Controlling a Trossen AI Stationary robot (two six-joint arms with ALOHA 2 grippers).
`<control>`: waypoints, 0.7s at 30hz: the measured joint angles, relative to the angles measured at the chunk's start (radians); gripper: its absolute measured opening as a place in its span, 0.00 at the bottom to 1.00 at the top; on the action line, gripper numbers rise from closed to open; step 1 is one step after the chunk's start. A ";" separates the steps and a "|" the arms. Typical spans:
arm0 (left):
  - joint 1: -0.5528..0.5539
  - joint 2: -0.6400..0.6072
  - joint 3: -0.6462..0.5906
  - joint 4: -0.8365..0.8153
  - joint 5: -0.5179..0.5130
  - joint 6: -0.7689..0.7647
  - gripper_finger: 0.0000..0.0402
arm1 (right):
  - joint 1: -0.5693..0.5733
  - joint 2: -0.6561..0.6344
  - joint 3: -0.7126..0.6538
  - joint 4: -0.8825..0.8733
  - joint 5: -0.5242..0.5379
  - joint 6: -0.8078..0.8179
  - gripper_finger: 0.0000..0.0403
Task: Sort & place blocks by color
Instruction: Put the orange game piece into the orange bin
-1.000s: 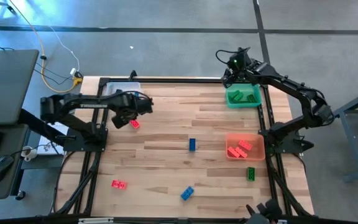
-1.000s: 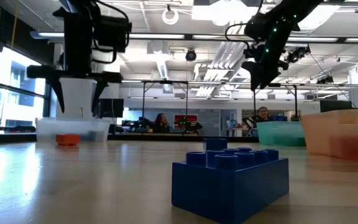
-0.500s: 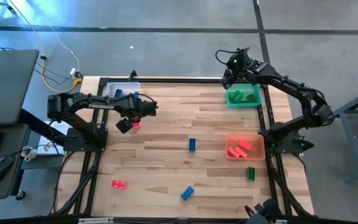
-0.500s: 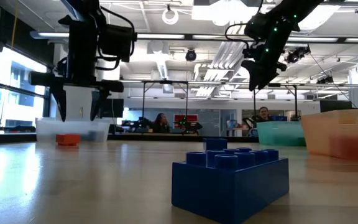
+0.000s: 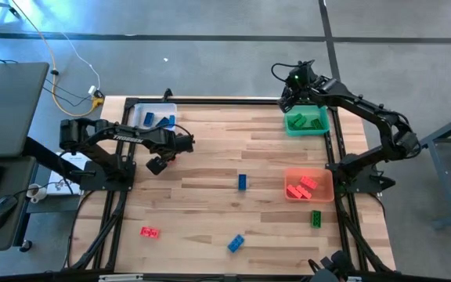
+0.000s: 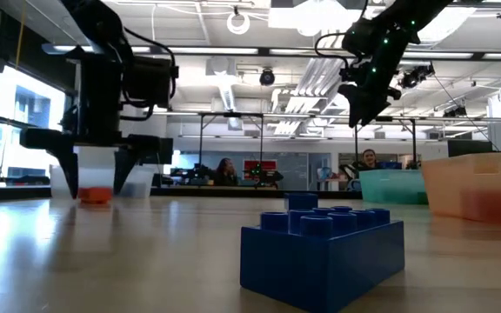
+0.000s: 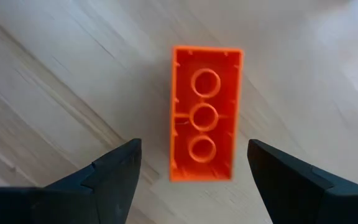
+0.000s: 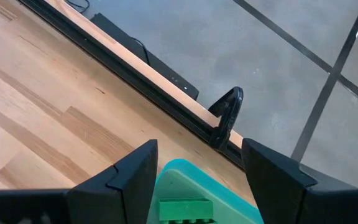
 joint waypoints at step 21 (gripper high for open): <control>0.034 0.000 -0.072 0.081 -0.127 0.433 0.34 | 0.039 0.000 0.000 -0.010 0.000 0.079 0.55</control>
